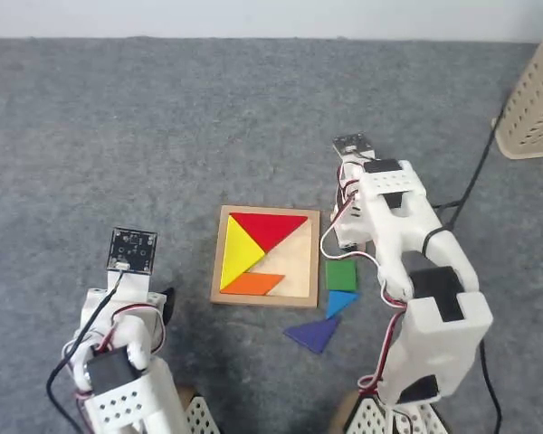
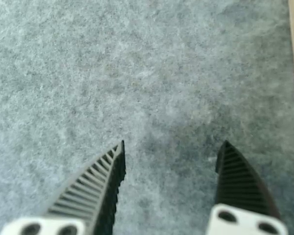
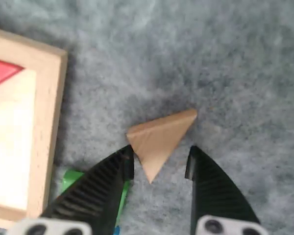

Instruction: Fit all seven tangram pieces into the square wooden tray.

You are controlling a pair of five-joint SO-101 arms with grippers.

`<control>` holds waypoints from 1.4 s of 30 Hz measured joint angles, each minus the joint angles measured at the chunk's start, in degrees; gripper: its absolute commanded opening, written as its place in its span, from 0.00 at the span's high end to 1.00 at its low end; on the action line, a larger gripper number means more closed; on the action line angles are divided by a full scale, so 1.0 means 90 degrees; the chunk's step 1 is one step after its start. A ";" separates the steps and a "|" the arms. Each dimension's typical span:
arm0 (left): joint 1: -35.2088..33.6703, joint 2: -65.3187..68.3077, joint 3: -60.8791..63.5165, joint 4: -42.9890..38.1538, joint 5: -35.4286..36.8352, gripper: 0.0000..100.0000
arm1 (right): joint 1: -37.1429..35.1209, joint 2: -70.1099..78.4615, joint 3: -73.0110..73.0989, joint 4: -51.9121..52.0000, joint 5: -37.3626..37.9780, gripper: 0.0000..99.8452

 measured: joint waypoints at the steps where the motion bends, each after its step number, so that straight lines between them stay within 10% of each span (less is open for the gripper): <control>1: 0.0000 0.0000 0.0000 0.0000 0.0000 0.72 | 0.0000 0.0000 0.0000 0.0000 0.0000 0.81; 42: 0.0000 0.0000 0.0000 0.0000 0.0000 0.72 | 0.0029 -0.0137 0.0215 -0.0723 0.0000 0.81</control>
